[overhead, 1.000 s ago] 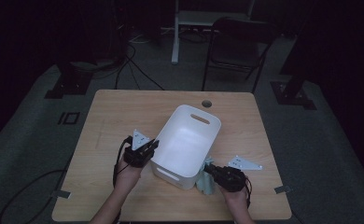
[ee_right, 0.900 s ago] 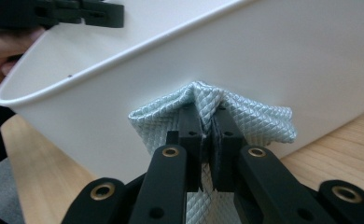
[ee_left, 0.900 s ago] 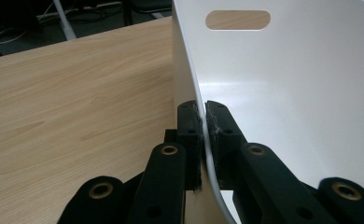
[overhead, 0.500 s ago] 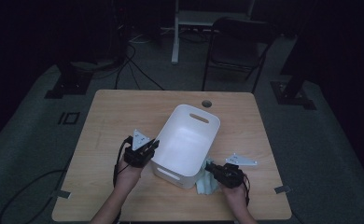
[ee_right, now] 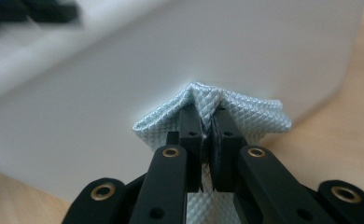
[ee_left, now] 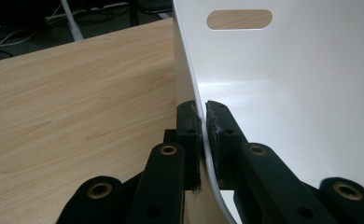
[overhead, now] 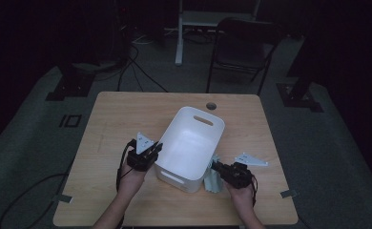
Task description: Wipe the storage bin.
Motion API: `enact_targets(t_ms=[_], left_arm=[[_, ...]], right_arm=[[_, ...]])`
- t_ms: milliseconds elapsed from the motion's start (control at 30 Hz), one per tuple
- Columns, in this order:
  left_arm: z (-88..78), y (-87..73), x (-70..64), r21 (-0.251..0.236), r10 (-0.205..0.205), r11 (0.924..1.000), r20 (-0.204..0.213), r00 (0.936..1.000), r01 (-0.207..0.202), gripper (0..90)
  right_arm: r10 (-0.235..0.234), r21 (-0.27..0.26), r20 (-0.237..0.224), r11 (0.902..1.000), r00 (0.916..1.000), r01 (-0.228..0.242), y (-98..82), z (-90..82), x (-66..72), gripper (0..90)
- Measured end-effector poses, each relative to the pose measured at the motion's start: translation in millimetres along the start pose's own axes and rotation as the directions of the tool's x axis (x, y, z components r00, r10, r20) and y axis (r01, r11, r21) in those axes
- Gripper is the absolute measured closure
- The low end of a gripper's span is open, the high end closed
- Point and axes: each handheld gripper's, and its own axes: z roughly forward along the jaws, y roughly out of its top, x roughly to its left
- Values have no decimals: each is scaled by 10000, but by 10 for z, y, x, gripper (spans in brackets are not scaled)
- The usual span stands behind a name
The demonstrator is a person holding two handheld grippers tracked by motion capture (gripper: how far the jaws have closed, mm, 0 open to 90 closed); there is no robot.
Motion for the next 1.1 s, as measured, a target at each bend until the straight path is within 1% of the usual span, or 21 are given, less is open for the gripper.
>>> enact_targets(t_ms=[100, 133, 167, 200, 233, 267, 300, 367, 433, 467, 500, 567, 633, 667, 700, 733, 800, 833, 900, 933, 1100], left_arm=[[1, -1, 1, -5, -18, 10000, 32, 10000, 18, 842], [1, -1, 1, -5, -18, 10000, 32, 10000, 18, 843], [3, -1, 2, 1, 1, 10000, 34, 10000, -1, 843], [3, -1, 2, 1, 1, 10000, 34, 10000, -1, 842], [7, -1, -2, 5, 12, 10000, 31, 10000, -12, 842], [7, -1, -2, 5, 12, 10000, 31, 10000, -12, 842], [8, 2, -10, 13, 89, 10000, 96, 9999, -89, 839], [9, 2, -14, 4, 72, 10000, 131, 9999, -73, 837], [10, 4, -15, 12, 126, 9999, 113, 9999, -126, 837], [10, 4, -15, 7, 113, 9999, 129, 9999, -113, 838], [12, 3, -25, -16, 99, 10000, 153, 9998, -99, 837], [12, 4, -29, -19, 99, 9999, 167, 9998, -98, 836], [12, 4, -30, -24, 82, 10000, 165, 9998, -81, 834], [12, 4, -30, -20, 99, 9999, 158, 9998, -99, 834], [12, 4, -31, -25, 92, 10000, 156, 9998, -91, 834], [13, 5, -31, -24, 65, 10000, 139, 9999, -64, 834], [14, 5, -32, -18, 72, 10000, 136, 9999, -71, 834], [13, 6, -32, -3, 73, 10000, 125, 9999, -73, 834], [13, 6, -32, -5, 74, 10000, 127, 9999, -74, 834], [12, 6, -33, 1, 76, 10000, 114, 9999, -76, 834], [11, 5, -37, -11, 71, 10000, 74, 9999, -71, 834]], right_arm=[[-115, -741, -340, 9972, 9994, 89, 133, -84, 19, 850], [-115, -741, -340, 9972, 9994, 89, 133, -84, 19, 850], [-88, -1030, -421, 9947, 9991, 44, 214, -108, -4, 850], [-88, -1030, -421, 9947, 9991, 44, 214, -108, -4, 850], [-40, -1149, -394, 9934, 9992, -6, 273, -101, -36, 849], [-40, -1149, -394, 9934, 9992, -6, 273, -101, -36, 849], [-113, -1183, -261, 9929, 9996, 81, 316, -79, -61, 849], [-283, -1200, -12, 9924, 9996, 279, 340, -49, -89, 849], [-274, -1193, 45, 9925, 9996, 277, 347, -32, -110, 849], [-276, -1117, 169, 9933, 9995, 293, 354, -16, -132, 850], [-188, -998, 318, 9948, 9993, 219, 352, 25, -184, 850], [-4, -944, 377, 9955, 9993, 40, 327, 64, -234, 850], [96, -832, 491, 9965, 9987, -54, 296, 97, -279, 850], [96, -832, 491, 9965, 9987, -54, 296, 97, -279, 850], [125, -743, 570, 9972, 9983, -82, 278, 115, -301, 850], [292, -597, 646, 9979, 9975, -254, 237, 153, -344, 851], [345, -502, 708, 9983, 9969, -310, 216, 173, -359, 851], [459, -397, 762, 9983, 9960, -430, 178, 207, -396, 851], [483, -309, 830, 9985, 9954, -459, 161, 223, -407, 852], [477, -165, 941, 9988, 9944, -464, 132, 256, -432, 852], [611, 298, 1188, 9974, 9910, -650, 50, 349, -504, 853]])
